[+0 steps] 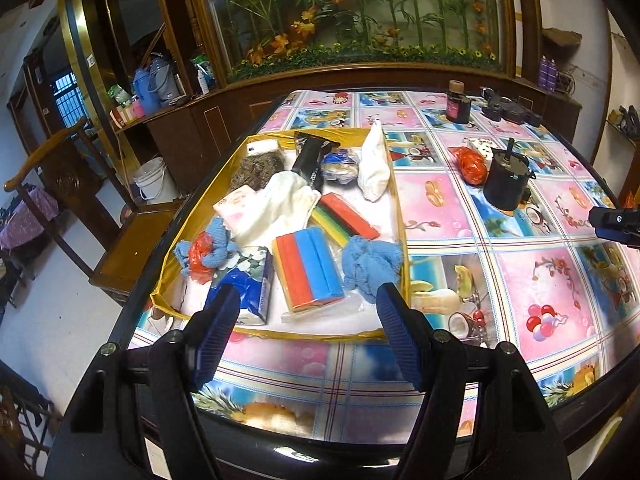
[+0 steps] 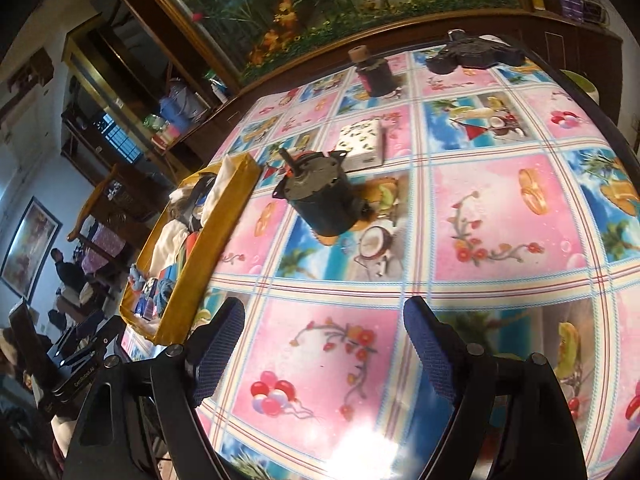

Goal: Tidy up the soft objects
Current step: 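Withdraw both tools from the box back over the table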

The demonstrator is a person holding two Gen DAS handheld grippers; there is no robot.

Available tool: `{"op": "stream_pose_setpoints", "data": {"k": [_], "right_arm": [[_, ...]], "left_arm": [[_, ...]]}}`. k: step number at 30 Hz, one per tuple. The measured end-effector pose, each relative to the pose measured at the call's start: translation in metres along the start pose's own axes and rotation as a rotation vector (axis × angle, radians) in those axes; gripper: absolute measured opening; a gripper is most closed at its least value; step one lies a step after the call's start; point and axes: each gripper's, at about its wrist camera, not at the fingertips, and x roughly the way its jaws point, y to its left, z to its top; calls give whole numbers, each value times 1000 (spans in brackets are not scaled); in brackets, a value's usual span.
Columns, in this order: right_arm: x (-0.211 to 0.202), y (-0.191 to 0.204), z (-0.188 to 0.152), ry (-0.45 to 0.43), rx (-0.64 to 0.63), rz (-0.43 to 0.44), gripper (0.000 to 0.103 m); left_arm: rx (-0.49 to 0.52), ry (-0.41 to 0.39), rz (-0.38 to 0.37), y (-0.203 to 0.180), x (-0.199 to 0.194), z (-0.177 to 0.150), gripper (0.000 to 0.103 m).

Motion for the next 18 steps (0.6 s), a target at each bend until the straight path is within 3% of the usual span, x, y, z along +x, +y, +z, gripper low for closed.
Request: {"op": "stream_pose_setpoints", "data": {"k": [13, 18], "right_arm": [[-14, -35, -4, -6, 65, -9, 83], [-14, -47, -4, -2, 92, -17, 84]], "left_arm": [[40, 29, -26, -18, 2, -3, 70], [31, 62, -136, -22, 7, -5, 70]]}}
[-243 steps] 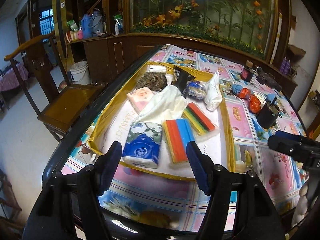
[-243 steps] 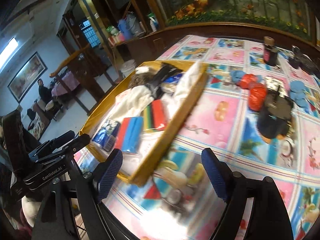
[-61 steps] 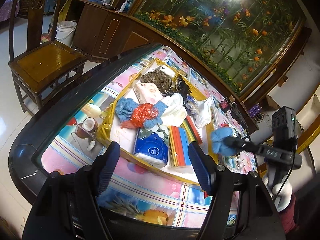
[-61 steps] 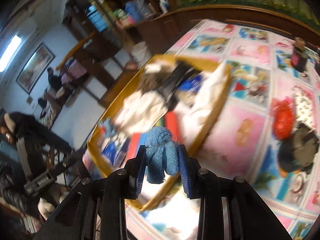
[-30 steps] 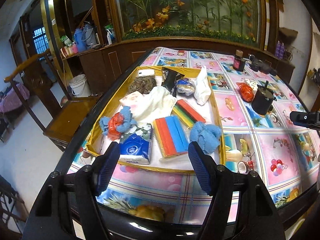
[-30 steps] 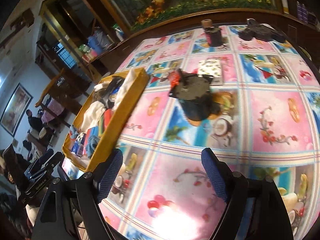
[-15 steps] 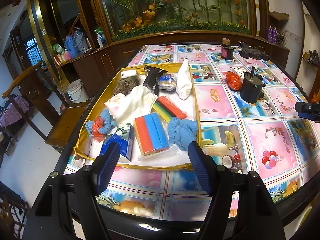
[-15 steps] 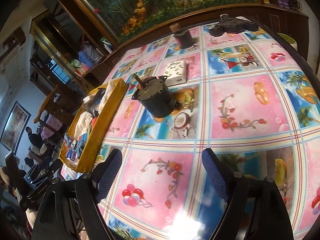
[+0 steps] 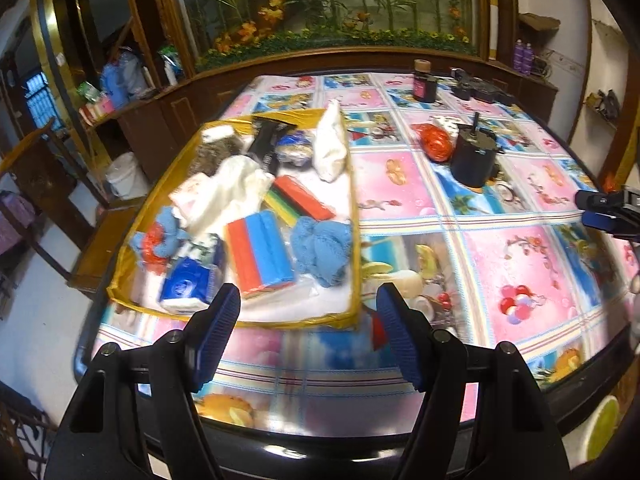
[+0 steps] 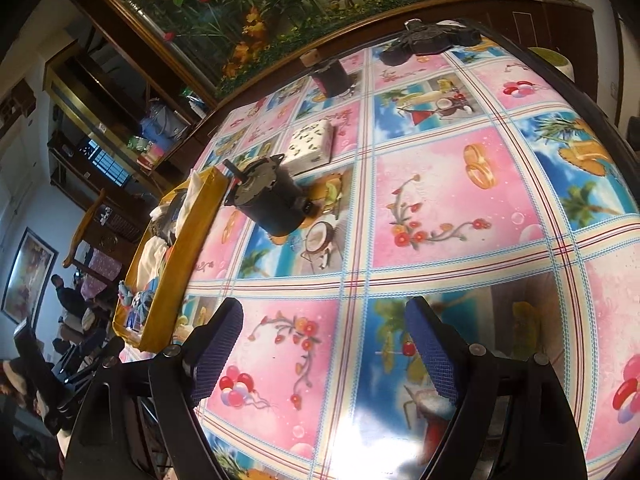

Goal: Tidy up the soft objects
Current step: 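Withdraw both tools from the box back over the table, then grasp white printed tissue pack with right tool while left grasps orange bag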

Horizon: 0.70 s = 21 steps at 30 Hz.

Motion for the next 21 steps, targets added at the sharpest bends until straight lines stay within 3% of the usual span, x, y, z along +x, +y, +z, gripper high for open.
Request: {"op": "stream_pose_setpoints", "data": {"k": [5, 11, 17, 21], "right_arm": [[-2, -9, 7, -4, 22, -15, 84], [-9, -21, 22, -37, 42, -46, 86], [4, -28, 39, -17, 66, -51, 87], [29, -17, 73, 2, 46, -50, 87]], "left_arm": [[-37, -11, -155, -4, -6, 3, 70], [12, -61, -230, -20, -17, 10, 70], [2, -1, -315, -29, 2, 14, 70], [-41, 53, -370, -29, 20, 19, 70]]}}
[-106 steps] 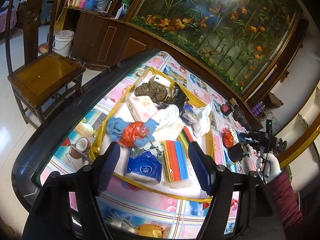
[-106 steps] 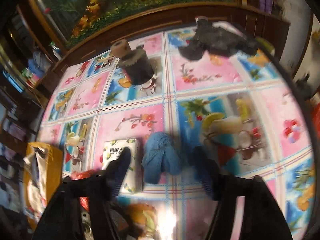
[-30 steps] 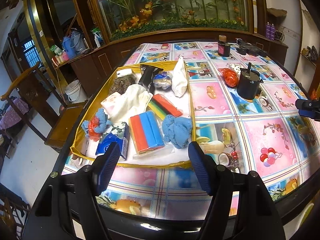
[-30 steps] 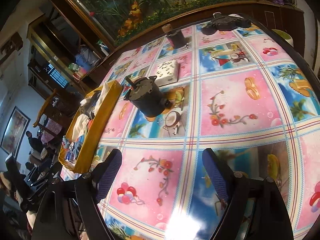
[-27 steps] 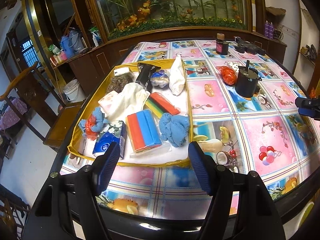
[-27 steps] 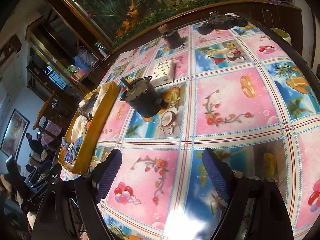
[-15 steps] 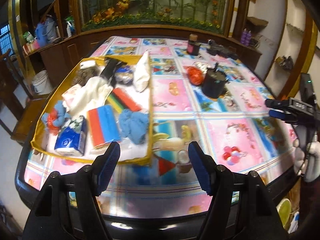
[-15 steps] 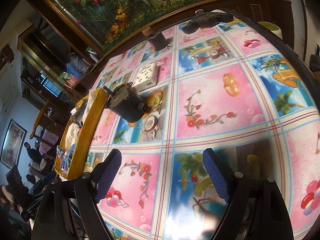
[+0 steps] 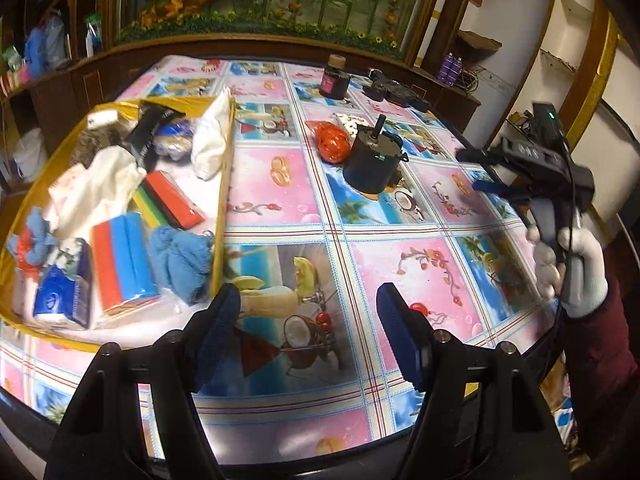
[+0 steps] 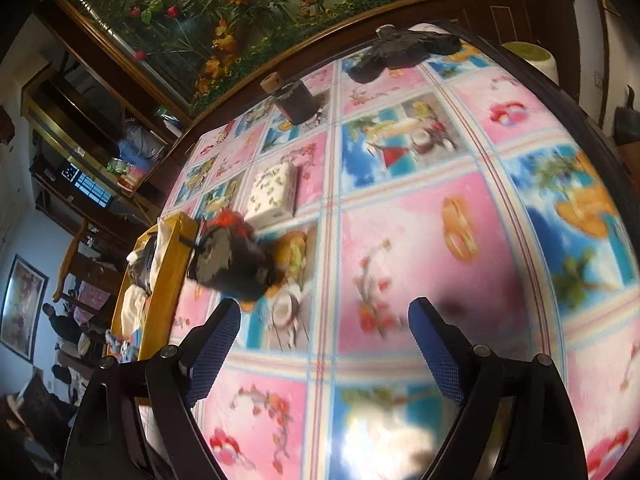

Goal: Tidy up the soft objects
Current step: 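Grasp white printed tissue pack with right tool while left grasps orange bag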

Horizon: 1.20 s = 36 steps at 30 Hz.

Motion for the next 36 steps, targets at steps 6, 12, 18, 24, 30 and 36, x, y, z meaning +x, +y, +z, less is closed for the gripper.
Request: {"op": "stream_pose_setpoints", "data": {"k": [6, 12, 18, 24, 30, 36], "right_arm": [[65, 46, 72, 83, -90, -47, 87], [150, 84, 115, 239, -153, -64, 86], [177, 81, 119, 257, -206, -128, 53], [134, 43, 83, 186, -137, -168, 54], [114, 7, 61, 78, -53, 11, 55], [115, -2, 61, 76, -57, 50, 55]], "left_arm": [[-25, 38, -44, 8, 11, 12, 70], [-137, 43, -161, 28, 14, 49, 70], [-190, 47, -207, 26, 33, 97, 72], [-189, 94, -226, 11, 90, 150, 72], [-234, 242, -207, 7, 169, 175, 72], [-218, 305, -166, -1, 202, 177, 66]]}}
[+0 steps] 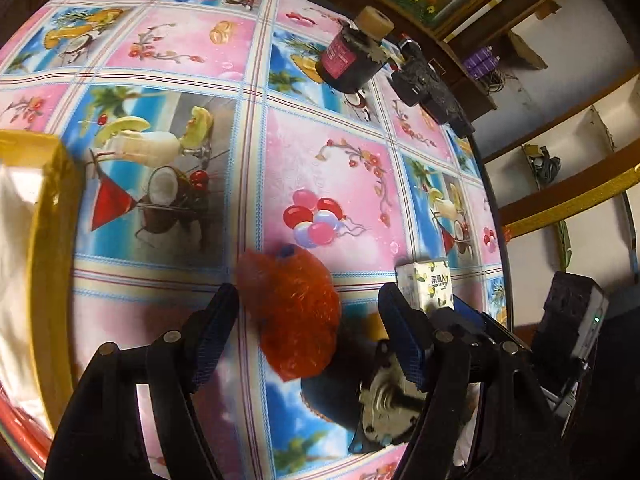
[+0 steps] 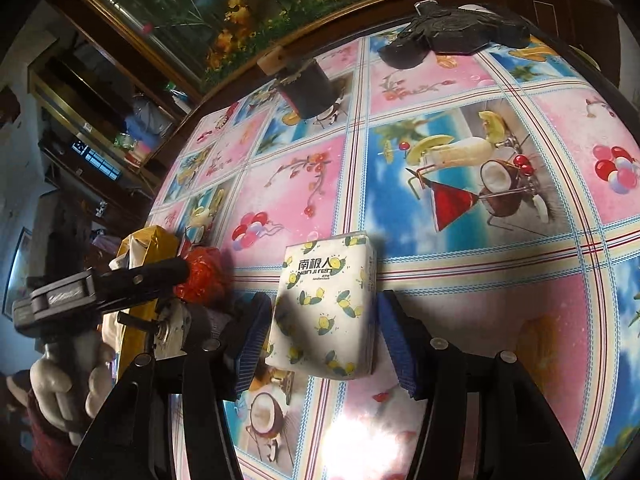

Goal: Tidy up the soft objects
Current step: 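Grasp white printed tissue pack with right tool while left grasps orange bag, then carry orange bag and white tissue pack into the box and open both tools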

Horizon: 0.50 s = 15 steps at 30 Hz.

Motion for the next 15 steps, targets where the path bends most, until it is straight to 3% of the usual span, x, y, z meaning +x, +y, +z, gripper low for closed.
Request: {"op": "stream_pose_setpoints", "data": {"k": [4, 9, 11, 15], "right_arm": [[-5, 4, -4, -4, -18, -25, 55], [-5, 16, -7, -7, -48, -44, 41], [-7, 16, -7, -21, -43, -40, 33], [-13, 13, -7, -56, -29, -26, 28]], "left_arm": [[18, -19, -19, -6, -1, 0, 29], [-36, -41, -43, 9, -13, -2, 27], [-66, -84, -80, 19, -30, -8, 27], [-77, -157, -116, 33, -70, -24, 27]]}}
